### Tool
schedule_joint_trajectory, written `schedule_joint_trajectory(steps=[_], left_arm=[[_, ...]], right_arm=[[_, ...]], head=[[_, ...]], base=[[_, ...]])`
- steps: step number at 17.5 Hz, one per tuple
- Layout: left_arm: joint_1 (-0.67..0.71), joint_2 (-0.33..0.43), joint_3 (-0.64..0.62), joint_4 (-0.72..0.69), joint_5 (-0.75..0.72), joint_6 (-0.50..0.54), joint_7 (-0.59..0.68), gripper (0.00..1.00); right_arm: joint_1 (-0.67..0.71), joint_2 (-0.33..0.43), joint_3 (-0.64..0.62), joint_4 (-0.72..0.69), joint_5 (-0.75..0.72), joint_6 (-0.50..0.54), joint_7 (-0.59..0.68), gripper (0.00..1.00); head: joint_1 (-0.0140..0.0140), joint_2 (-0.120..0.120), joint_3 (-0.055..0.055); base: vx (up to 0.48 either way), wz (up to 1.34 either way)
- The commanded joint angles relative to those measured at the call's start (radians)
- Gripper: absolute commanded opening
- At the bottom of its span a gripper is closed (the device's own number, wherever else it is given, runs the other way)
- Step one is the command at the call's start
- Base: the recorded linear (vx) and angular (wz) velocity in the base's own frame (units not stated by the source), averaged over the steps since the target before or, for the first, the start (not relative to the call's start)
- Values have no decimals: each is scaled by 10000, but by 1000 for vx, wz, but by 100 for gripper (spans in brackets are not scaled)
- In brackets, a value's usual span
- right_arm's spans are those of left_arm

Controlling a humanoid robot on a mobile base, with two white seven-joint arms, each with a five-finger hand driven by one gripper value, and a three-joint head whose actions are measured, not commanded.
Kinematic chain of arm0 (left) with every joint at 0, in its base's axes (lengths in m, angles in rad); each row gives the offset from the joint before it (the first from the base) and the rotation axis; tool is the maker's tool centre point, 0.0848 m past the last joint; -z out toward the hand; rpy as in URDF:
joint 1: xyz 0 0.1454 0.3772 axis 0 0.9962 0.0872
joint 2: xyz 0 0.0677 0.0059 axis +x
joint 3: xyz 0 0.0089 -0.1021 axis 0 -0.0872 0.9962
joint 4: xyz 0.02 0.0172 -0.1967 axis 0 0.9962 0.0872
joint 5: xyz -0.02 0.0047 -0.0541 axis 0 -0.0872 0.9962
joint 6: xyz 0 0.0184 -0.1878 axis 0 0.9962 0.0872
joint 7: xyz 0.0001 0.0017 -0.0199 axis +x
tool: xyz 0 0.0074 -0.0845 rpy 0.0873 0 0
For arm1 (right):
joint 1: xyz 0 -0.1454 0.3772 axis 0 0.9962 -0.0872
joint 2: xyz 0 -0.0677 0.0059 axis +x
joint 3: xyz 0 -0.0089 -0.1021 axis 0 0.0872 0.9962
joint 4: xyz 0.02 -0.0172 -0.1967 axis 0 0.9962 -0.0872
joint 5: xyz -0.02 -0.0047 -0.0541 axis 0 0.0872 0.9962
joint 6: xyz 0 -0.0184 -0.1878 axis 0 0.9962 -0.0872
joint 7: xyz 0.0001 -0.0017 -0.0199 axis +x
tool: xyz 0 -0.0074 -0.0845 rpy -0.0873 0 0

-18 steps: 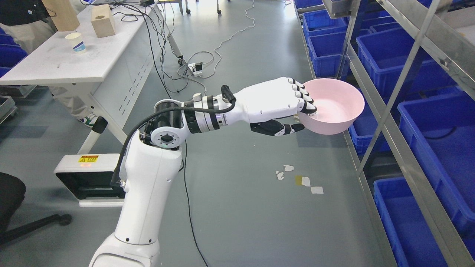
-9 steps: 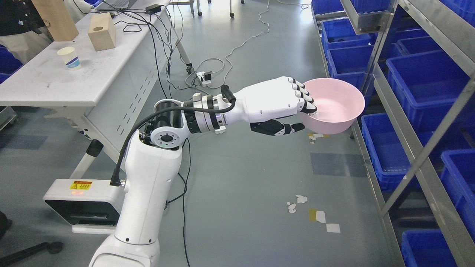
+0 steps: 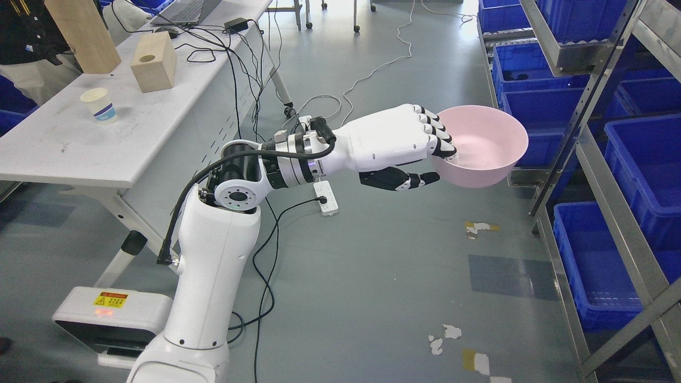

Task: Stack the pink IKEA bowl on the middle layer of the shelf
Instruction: 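Hold the pink bowl raised in the left hand while the robot turns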

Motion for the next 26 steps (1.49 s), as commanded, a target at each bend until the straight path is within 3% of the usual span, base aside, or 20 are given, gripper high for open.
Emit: schedule_joint_trajectory(steps=[1,16,26], left_arm=[[-307,175,-1,-9,99,-2,12,2],[-384,175,-47,6,191,-2,12,3],[-1073,175,44,37,559,-2,-34,3]], right_arm=[[-2,-174,46,-174,2,6,4,100],[-2,-174,46,-174,2,6,4,100],[-2,-174,31,-174,2,6,4,100]], head=[[0,0,0],[0,0,0],[0,0,0]], base=[[213,-18],[155,-43],[163,-1205]])
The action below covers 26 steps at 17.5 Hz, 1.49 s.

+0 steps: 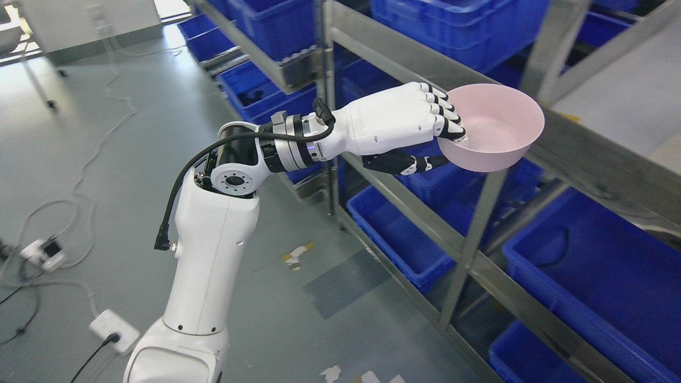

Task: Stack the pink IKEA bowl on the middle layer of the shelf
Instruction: 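Move the held bowl over the pink bowl on the shelf tray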

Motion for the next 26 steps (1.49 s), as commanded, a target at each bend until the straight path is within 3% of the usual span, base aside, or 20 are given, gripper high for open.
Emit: schedule_joint_trajectory(steps=[1,5,10,17,21,26], left_arm=[[-640,175,198,49,161,-1,-139,3],[-1377,175,1072,294,54,-1,-843,3],[-1839,175,2361,785,-2060,-1,-1657,3],[-1961,613,2929,1015,-3320,-1,-1735,3],[-2053,599,2823,1673,-3643,-1,-1705,3],[-2421,491,1705,3069,-3950,-1,-1368,3]], right_arm=[[-2,-174,46,-174,-8,6,4,100],[-2,-174,46,-174,7,6,4,100],[-2,-174,46,-174,7,6,4,100],[-2,-174,46,-174,7,6,4,100],[-2,-174,46,-174,7,6,4,100],[-2,-174,31,-174,7,6,4,100]], head=[[0,0,0],[0,0,0],[0,-1,0],[0,-4,0],[0,-5,0],[0,-5,0]], base=[[118,-1376],[64,-1371],[29,-1113],[18,-553],[18,-161],[1,2]])
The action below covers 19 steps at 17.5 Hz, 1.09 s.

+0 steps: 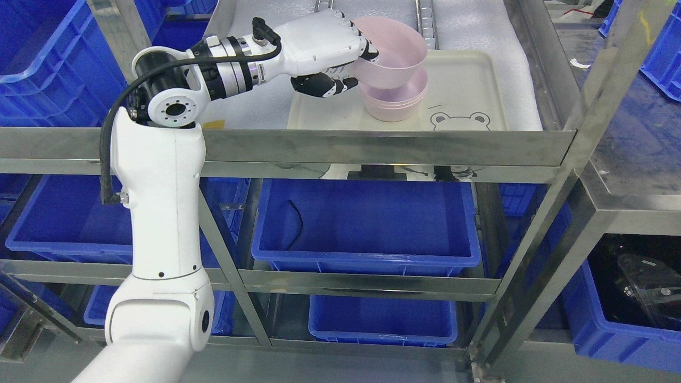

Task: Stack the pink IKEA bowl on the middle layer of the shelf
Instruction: 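Move the held bowl over the pink bowl on the shelf tray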

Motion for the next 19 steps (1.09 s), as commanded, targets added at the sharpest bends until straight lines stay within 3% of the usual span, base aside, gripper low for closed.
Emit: schedule_joint_trajectory(steps=[1,4,19], left_arm=[[-483,66,-831,1896,-385,0,332,2],[-638,20,-1324,2266,-583,0,440,2],[-898,-26,-1371,3048,-1398,0,1069,3]], right_arm=[[5,-174,46,-175,6,6,7,100],[5,-174,46,-175,6,6,7,100],[5,-174,46,-175,6,6,7,100]], head=[[0,0,0],[0,0,0],[0,-2,0]], base=[[7,11],[-6,-27],[1,-2]])
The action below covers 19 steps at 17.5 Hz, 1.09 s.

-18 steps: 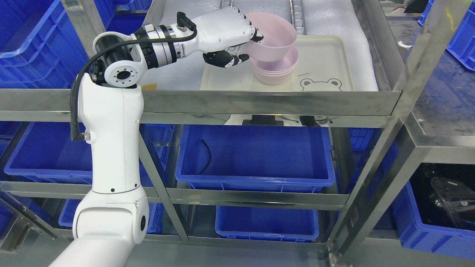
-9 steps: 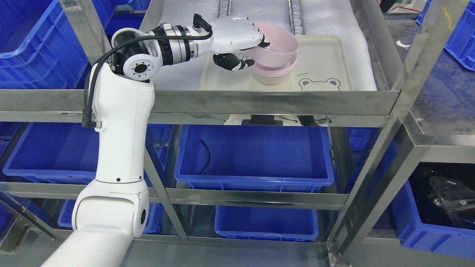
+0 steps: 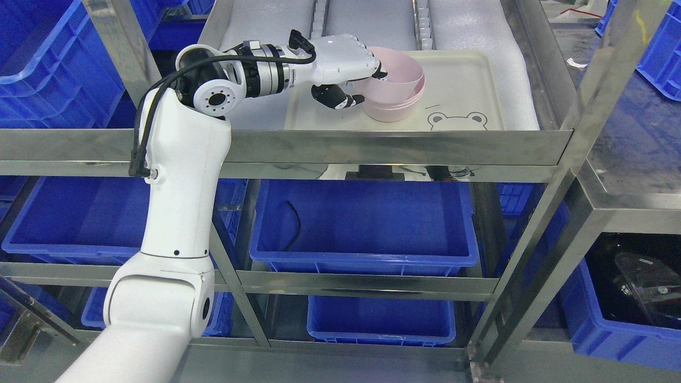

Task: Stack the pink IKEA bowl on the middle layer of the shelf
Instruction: 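Lower the bowl into the shelf bowl and open the left hand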

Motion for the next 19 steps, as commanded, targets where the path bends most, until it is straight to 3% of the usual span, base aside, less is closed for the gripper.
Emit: schedule_joint_trajectory(steps=[1,13,19], left_arm=[[-197,-20,-227,826,-128,0,228,3],[-703,-173,-364,2253,-786,0,1179,3],[-703,-173,-273,2300,-1125,0,1210,4]], right_arm=[[0,-175,46,-175,5,6,7,100],[0,-175,46,-175,5,6,7,100],[0,-175,46,-175,-10,6,7,100]], head=[[0,0,0],[0,0,0],[0,0,0]], base=[[0,0],[0,0],[-3,17]])
